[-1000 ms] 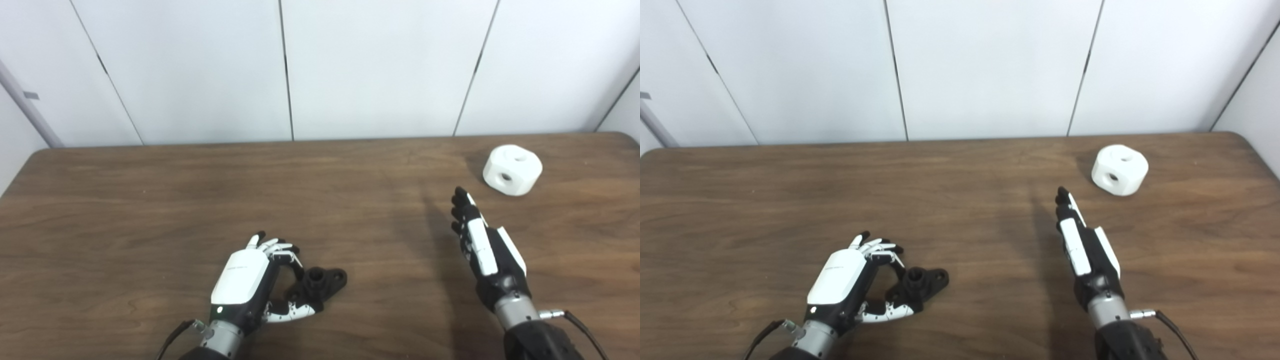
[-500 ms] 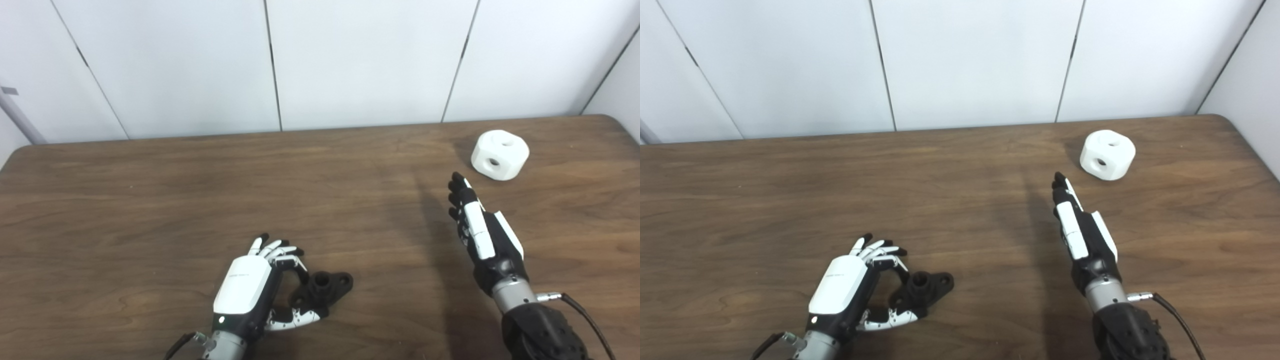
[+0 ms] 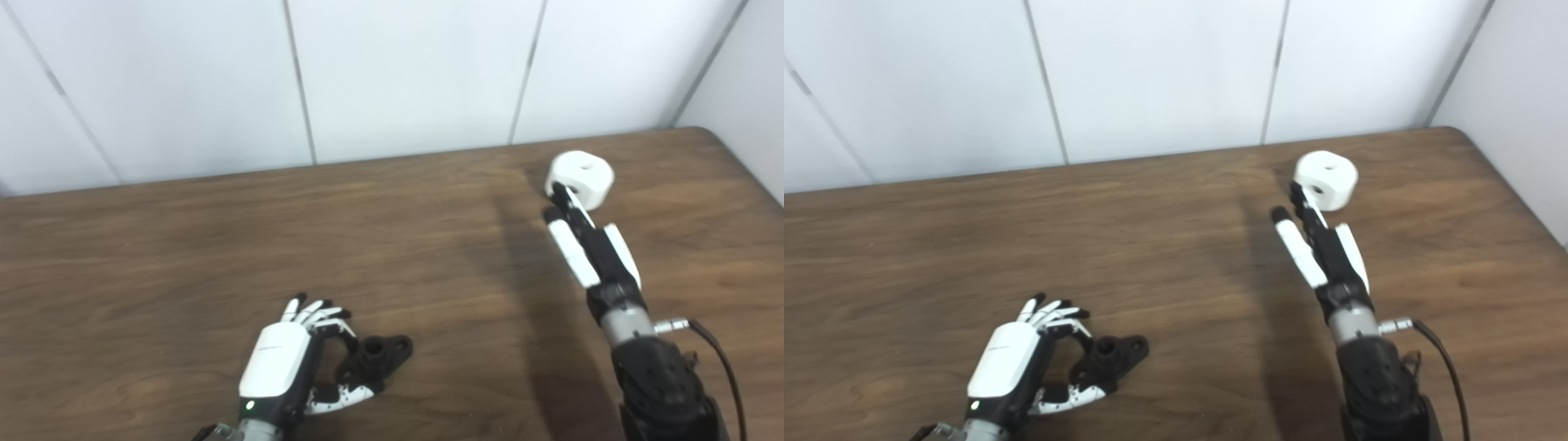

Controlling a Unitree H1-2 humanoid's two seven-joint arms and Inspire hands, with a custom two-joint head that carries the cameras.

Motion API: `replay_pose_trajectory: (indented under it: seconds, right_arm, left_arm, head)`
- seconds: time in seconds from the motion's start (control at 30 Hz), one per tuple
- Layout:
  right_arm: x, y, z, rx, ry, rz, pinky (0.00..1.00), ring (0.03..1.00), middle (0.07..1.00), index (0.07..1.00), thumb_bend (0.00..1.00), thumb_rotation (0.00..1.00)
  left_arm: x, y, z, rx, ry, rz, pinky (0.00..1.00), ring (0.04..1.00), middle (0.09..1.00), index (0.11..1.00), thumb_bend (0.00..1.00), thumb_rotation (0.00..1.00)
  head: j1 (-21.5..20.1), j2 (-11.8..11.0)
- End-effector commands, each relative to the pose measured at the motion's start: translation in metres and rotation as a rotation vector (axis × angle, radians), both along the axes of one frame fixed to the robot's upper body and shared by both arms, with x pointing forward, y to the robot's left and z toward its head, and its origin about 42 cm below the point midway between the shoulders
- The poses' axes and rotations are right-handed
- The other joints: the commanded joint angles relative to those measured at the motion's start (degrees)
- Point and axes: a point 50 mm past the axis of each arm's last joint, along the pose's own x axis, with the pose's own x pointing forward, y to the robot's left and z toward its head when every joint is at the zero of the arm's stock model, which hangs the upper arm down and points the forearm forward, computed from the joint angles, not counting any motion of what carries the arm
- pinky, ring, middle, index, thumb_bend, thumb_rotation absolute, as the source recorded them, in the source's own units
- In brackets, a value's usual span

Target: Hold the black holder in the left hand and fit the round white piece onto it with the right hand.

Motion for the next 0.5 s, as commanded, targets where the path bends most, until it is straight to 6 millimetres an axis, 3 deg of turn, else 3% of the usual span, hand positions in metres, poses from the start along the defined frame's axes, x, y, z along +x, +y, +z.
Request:
replay_pose_trajectory:
  seconds: [0.0, 0.1, 0.23, 0.47]
  right_arm:
    - [0.007, -0.008, 0.025, -0.067, -0.085, -0.013, 0.95, 0.952, 0.949, 0.903, 0.57, 0.64]
    - [0.015, -0.016, 0.034, -0.127, -0.107, -0.041, 0.9, 0.924, 0.931, 0.886, 0.62, 0.52]
    - [0.029, -0.03, 0.049, -0.241, -0.125, -0.084, 0.85, 0.893, 0.898, 0.858, 0.71, 0.46]
    - [0.052, -0.049, 0.07, -0.402, -0.119, -0.156, 0.99, 0.973, 0.965, 0.846, 0.8, 0.43]
  left_arm:
    - [-0.001, 0.006, 0.002, 0.031, -0.006, -0.021, 1.0, 0.869, 0.774, 0.485, 0.52, 0.04]
    - [0.0, 0.009, 0.002, 0.03, -0.006, -0.021, 1.0, 0.865, 0.769, 0.485, 0.52, 0.04]
    - [0.0, 0.012, 0.004, 0.042, -0.006, -0.025, 0.98, 0.85, 0.765, 0.485, 0.52, 0.04]
    - [0.001, 0.016, 0.002, 0.04, -0.006, -0.022, 0.97, 0.84, 0.754, 0.485, 0.52, 0.04]
  head:
    - [-1.17, -0.13]
    - [-2.71, -0.7]
    - [-3.74, -1.31]
    - [-5.14, -2.23]
